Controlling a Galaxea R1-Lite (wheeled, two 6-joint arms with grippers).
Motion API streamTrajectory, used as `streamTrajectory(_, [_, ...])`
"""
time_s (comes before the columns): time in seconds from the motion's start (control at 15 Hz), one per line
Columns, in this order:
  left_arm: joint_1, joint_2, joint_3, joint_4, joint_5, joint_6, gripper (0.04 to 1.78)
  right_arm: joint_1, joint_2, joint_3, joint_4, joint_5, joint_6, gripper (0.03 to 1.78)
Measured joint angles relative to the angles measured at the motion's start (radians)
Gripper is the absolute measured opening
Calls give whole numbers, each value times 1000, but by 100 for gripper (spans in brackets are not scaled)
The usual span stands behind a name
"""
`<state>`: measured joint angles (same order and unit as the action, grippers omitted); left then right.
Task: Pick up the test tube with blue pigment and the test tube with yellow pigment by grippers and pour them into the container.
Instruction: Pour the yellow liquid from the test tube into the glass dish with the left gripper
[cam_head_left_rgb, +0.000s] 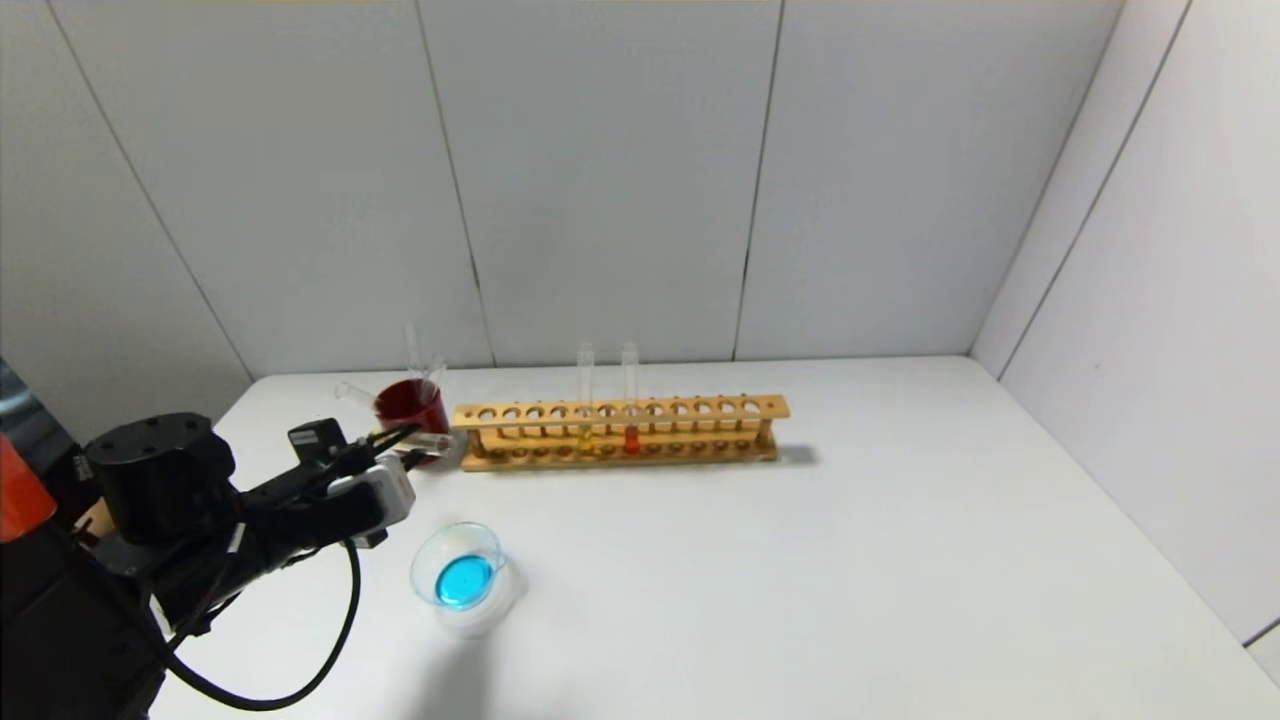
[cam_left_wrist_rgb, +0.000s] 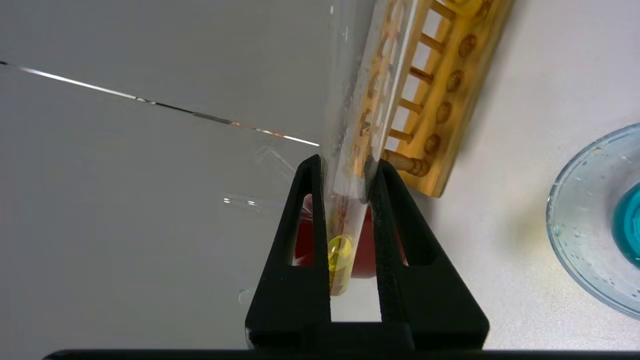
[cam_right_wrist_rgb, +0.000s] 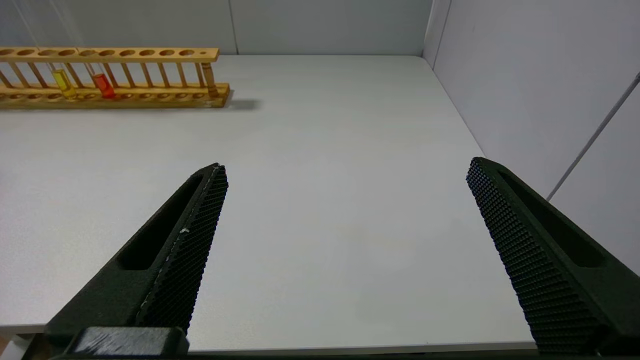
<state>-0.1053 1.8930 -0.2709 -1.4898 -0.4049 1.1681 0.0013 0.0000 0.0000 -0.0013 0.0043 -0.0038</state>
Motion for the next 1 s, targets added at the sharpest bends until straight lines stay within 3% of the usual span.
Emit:
streamTrajectory(0.27, [-62,-7,8,10,13,-2,31,0,0,0,0,0,0,175])
streamTrajectory(1.0, [-73,-47,66,7,-36,103,31,0,0,0,0,0,0,175])
